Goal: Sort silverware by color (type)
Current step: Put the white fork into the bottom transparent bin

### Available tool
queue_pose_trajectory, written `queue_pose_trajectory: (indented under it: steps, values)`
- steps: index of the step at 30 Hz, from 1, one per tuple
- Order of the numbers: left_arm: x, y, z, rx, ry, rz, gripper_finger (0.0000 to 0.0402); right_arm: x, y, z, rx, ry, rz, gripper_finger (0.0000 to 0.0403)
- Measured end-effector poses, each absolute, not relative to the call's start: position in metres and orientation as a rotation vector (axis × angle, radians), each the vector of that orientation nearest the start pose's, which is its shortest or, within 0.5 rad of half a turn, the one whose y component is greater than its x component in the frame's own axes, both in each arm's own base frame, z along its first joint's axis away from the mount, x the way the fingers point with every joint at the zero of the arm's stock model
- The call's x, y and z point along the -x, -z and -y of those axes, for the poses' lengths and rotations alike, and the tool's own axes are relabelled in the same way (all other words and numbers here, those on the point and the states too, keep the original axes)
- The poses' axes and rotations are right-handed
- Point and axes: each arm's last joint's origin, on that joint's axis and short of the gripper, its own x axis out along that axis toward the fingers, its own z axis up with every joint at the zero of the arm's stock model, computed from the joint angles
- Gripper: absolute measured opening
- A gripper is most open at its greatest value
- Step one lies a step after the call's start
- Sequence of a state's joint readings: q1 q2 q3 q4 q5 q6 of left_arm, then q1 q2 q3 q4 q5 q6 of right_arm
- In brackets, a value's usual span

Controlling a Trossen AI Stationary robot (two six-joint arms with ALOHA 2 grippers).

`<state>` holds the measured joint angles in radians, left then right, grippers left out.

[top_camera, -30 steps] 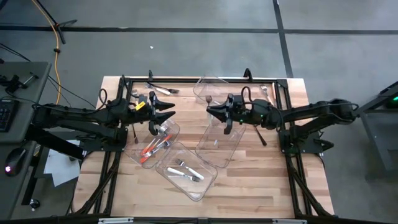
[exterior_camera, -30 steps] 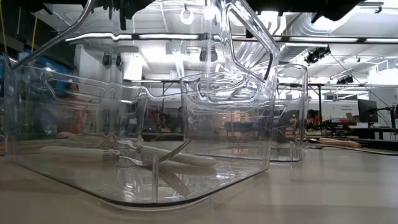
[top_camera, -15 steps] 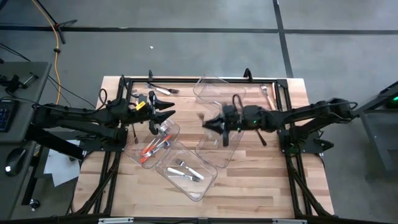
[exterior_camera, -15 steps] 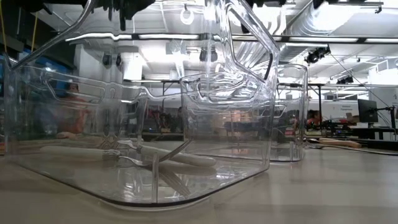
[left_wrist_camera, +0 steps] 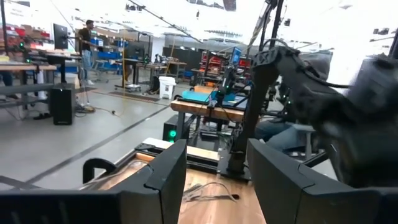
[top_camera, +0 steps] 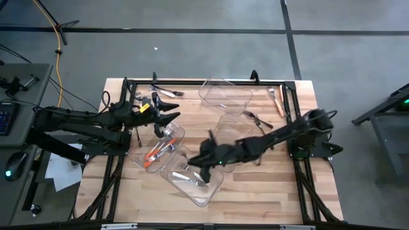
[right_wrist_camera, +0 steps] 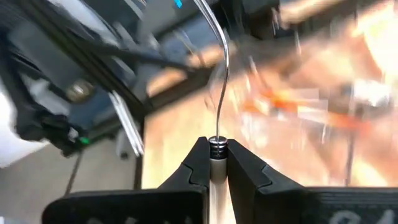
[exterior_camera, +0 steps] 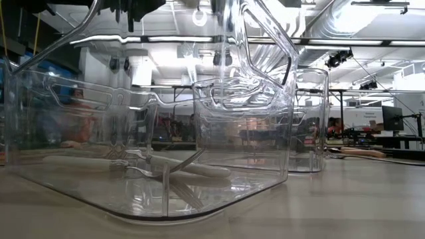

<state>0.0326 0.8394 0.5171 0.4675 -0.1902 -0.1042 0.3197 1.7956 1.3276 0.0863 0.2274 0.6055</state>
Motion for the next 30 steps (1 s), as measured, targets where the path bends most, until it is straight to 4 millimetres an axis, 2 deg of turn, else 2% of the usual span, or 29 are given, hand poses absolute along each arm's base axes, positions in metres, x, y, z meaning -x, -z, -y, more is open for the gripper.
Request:
queue_pose_trajectory:
  steps: [8,16,23,30]
  values:
    - [-0.19,-0.292,-0.012,0.112,-0.215,0.147,0.0156,-0.433,-0.239,-0.146,-0.57,0.136,-0.726,0.0016]
    - [-0.19,-0.292,-0.012,0.111,-0.216,0.145,0.0156,-0.449,-0.206,-0.152,-0.579,0.245,-1.026,0.0017]
    - [-0.19,-0.291,-0.012,0.109,-0.216,0.132,0.0156,-0.457,-0.184,-0.153,-0.593,0.274,-1.099,0.0018]
    - [-0.19,-0.291,-0.012,0.109,-0.219,0.133,0.0156,-0.458,-0.182,-0.15,-0.601,0.286,-1.105,0.0043]
